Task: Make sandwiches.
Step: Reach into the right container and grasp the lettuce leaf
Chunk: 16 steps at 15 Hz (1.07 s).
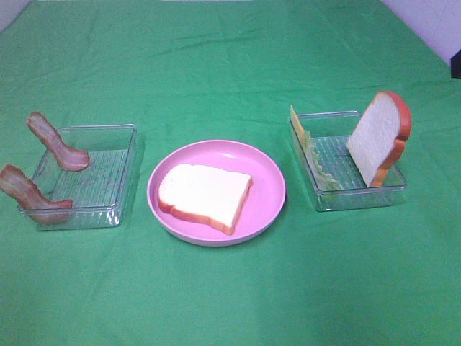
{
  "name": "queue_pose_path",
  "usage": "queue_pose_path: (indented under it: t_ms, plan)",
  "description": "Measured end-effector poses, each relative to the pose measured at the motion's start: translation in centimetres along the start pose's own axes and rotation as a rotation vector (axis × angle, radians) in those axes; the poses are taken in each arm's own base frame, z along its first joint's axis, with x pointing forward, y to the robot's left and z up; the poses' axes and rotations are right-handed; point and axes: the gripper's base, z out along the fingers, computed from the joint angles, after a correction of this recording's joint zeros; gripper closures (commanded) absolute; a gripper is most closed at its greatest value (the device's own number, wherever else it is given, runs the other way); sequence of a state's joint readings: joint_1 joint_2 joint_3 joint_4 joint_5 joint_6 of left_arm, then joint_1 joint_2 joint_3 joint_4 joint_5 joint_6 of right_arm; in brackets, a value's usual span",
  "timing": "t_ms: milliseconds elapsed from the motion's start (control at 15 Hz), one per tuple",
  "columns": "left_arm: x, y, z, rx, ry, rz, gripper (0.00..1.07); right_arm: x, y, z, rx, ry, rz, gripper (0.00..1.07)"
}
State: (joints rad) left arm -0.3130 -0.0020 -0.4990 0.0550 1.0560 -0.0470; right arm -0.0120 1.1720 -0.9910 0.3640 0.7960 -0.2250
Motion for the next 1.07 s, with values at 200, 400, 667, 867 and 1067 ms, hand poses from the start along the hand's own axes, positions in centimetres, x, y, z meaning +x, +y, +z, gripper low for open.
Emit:
queue_pose_path:
  t_ms: [200,400,667,867,1067]
  plan:
    - [0.0,0.0,0.0,0.0,0.0,0.0,0.35,-2.8,0.4,2.8,-0.136,0.116,-0.002,0.4]
    - [0.0,0.0,0.0,0.0,0.0,0.0,0.35,-4.4,0.7,4.8,-0.161,0.195,-0.018,0.4]
    - [0.0,0.0,0.0,0.0,0.0,0.0,0.35,-5.5,4.8,8.4,-0.031,0.326,-0.1,0.4]
    - [0.0,0.0,0.0,-0.001,0.0,0.0,0.35,-5.9,6.3,12.3,0.019,0.456,-0.073,0.4]
    - [0.0,0.0,0.0,-0.001,0.0,0.0,0.35,-6.6,6.3,17.1,0.041,0.523,-0.038,0.4]
